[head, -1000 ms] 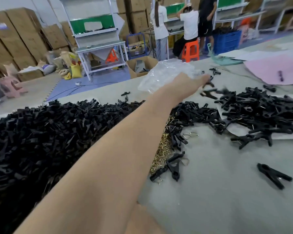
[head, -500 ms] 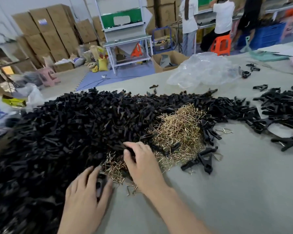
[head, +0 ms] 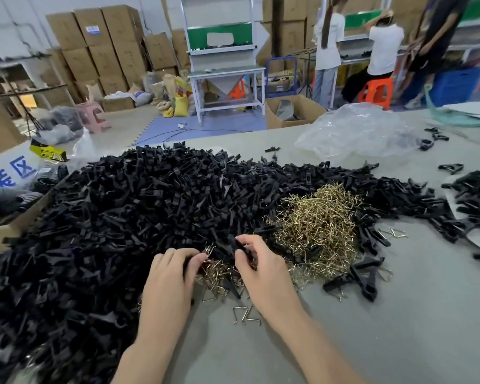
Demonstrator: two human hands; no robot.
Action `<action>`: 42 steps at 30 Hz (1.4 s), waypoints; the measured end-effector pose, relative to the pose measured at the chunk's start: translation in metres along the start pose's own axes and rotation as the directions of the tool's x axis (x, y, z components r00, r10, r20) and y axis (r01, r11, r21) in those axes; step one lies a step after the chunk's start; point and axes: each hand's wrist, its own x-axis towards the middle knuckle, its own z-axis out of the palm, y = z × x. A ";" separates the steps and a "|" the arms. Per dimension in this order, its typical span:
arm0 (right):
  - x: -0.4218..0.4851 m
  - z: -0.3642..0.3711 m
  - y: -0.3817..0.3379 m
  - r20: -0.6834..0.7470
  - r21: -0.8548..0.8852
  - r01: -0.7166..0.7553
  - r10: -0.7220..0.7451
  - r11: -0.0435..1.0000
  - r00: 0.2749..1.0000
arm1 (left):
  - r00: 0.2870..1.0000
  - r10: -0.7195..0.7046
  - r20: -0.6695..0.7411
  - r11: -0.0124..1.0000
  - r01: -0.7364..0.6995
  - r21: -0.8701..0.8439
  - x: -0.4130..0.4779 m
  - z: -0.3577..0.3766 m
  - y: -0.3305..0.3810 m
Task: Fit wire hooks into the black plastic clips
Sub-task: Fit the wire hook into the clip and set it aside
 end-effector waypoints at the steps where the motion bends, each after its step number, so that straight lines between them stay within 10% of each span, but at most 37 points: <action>1: -0.001 0.000 -0.001 0.006 0.002 0.010 -0.010 1.000 1.000 | 1.000 -0.025 0.011 0.997 0.026 -0.068 0.001 -0.001 -0.001; 11: 0.006 -0.005 -0.011 -0.015 0.464 -0.097 0.118 0.880 0.993 | 0.984 -0.020 -0.178 0.919 -0.052 -0.391 0.001 -0.016 0.024; 19: 0.015 -0.001 -0.007 0.235 0.841 -0.317 0.231 0.439 0.944 | 0.938 -0.290 0.187 0.550 0.324 -0.770 0.002 -0.012 0.046; 27: 0.011 -0.002 -0.010 0.350 0.784 -0.351 0.101 0.512 0.931 | 0.844 -0.284 0.455 0.050 0.487 -0.872 0.007 -0.016 0.044; 42: 0.006 0.003 -0.014 0.323 0.699 -0.254 0.022 0.668 0.946 | 0.833 -0.273 0.480 0.010 0.501 -0.865 0.006 -0.010 0.039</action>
